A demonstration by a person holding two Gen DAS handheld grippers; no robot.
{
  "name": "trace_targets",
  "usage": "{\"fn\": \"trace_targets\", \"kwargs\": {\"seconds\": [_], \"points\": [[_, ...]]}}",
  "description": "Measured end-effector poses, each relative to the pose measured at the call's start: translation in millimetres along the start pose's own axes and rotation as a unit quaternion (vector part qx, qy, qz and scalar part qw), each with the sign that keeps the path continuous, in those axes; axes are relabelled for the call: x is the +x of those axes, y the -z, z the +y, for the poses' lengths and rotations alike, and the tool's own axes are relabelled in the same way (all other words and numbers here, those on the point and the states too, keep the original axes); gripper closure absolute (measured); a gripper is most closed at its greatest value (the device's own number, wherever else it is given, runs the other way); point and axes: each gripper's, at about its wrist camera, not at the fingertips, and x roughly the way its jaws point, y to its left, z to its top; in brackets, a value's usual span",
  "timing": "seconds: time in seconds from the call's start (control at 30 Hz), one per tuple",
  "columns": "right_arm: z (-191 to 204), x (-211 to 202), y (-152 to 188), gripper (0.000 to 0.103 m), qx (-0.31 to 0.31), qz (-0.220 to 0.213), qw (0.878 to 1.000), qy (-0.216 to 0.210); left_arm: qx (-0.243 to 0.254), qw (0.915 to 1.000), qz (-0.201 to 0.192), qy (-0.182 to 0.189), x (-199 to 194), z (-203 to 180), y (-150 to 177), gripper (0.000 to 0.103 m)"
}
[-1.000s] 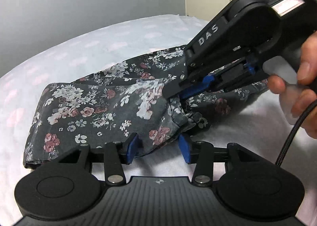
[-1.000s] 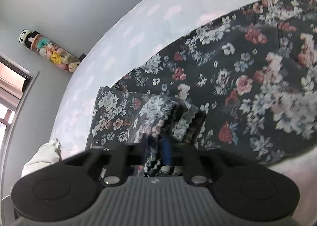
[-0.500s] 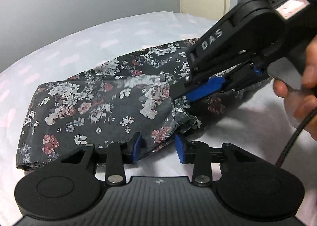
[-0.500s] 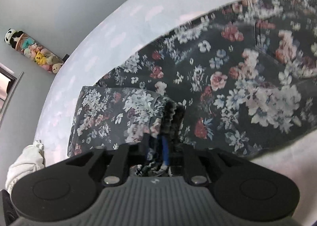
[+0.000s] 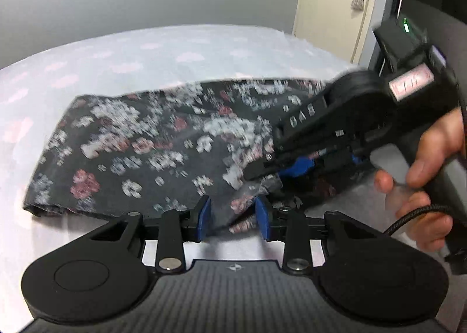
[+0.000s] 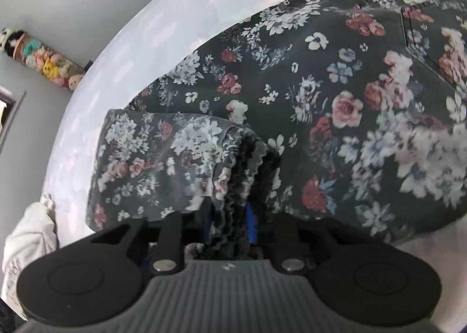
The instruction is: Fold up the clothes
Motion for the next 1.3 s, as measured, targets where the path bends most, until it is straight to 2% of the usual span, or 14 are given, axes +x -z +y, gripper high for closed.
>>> {"fn": "trace_targets", "kwargs": {"seconds": [0.27, 0.57, 0.73, 0.93, 1.3], "points": [[41.2, -26.7, -5.0, 0.082, -0.041, -0.032, 0.998, 0.022, -0.025, 0.9991, -0.027, -0.022, -40.1, 28.7, 0.1, 0.072], [108.4, -82.2, -46.7, 0.083, -0.111, -0.083, 0.99, 0.025, -0.061, 0.9956, -0.026, -0.066, -64.6, 59.7, 3.7, 0.072], [133.6, -116.9, -74.4, 0.084, -0.151, -0.106, 0.982, 0.047, -0.066, 0.9939, -0.03, -0.083, -70.7, 71.1, 1.0, 0.072], [144.7, -159.5, -98.6, 0.084, -0.189, -0.126, 0.97, 0.087, -0.072, 0.9925, -0.031, -0.094, -74.1, 77.8, -0.2, 0.071], [121.7, -211.7, -121.3, 0.084, -0.201, -0.154, 0.957, 0.141, -0.073, 0.9915, -0.026, -0.104, -74.7, 81.5, -0.1, 0.071]]}}
